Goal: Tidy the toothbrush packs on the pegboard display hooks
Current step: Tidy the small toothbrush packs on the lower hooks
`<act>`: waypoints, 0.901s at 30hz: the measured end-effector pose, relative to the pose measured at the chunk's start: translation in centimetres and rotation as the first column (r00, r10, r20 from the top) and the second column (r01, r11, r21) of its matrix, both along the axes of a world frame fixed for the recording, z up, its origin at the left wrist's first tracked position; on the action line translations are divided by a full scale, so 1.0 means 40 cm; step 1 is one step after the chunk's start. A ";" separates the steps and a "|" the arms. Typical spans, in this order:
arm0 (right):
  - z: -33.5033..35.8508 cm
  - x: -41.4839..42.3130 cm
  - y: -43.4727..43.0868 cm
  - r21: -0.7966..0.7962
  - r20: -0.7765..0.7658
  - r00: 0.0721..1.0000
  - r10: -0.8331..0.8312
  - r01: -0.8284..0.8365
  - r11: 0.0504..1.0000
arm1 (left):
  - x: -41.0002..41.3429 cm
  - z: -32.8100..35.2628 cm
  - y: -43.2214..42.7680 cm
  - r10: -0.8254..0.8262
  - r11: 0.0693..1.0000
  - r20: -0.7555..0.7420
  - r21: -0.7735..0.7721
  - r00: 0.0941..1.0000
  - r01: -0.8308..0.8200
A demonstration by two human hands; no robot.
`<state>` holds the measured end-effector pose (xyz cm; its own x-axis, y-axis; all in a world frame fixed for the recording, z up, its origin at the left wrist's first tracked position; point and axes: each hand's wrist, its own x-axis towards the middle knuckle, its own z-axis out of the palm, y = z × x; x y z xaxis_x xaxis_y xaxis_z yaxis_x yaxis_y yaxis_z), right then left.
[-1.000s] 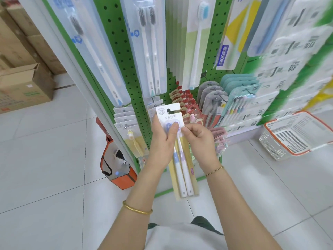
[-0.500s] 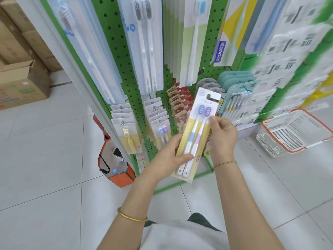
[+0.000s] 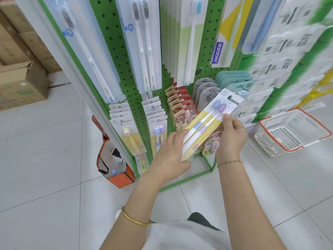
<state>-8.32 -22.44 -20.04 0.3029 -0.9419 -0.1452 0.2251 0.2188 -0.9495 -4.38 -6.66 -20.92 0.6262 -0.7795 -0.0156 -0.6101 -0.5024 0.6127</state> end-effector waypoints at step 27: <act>-0.035 0.003 0.051 -0.075 0.078 0.658 0.749 -0.745 0.662 | 0.054 0.070 0.002 0.233 0.757 -0.523 -0.431 0.820 -0.491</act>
<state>-8.21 -20.40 -21.45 0.9171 -0.3956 -0.0499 0.0874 0.3216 -0.9428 -2.21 -6.57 -18.13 0.8911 -0.4538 -0.0032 -0.0722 -0.1487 0.9862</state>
